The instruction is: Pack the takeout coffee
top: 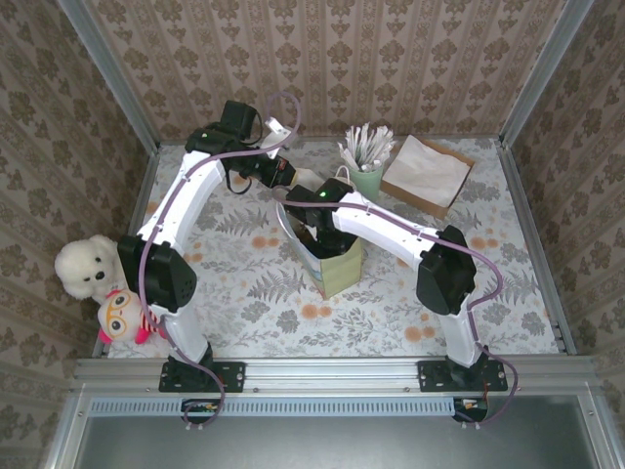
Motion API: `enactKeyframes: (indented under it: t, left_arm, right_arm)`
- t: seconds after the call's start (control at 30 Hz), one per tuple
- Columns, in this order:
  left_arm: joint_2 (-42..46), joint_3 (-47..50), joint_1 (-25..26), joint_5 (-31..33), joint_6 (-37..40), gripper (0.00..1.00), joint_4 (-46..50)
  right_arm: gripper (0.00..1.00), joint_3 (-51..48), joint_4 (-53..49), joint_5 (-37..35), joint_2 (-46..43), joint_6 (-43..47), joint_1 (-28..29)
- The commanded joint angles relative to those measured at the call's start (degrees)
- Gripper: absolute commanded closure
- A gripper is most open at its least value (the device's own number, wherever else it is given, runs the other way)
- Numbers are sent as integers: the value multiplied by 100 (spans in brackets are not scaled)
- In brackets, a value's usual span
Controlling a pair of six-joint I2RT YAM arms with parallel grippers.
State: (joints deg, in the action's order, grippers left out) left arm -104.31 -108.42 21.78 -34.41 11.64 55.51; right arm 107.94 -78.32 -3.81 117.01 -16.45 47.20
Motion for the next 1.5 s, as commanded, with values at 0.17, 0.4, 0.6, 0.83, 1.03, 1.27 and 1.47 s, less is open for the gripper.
enactKeyframes:
  t: [0.17,0.4,0.6,0.83,1.03,1.27,1.47]
  left_arm:
    - [-111,-92,-7,-22,127,100,76]
    - [-90,-106,4,-72,55,100,26]
    - [-115,-135,59,-166,-29,100,-81]
    - [-225,-250,212,-197,-39,100,-118]
    - [-318,-298,226,-171,23,100,-27]
    - [-285,-267,239,-182,35,100,55]
    - [-273,-267,232,-17,136,100,101]
  right_arm:
    - [37,-277,-392,-300,586,11,0]
    - [37,127,-334,-175,430,12,12]
    - [37,961,-665,-29,484,-70,0]
    - [36,1718,-1047,122,704,-317,-127]
    - [36,2217,-871,118,516,-410,-184]
    - [37,2305,-527,-240,259,-480,-208]
    - [36,2342,-808,44,148,-527,-269]
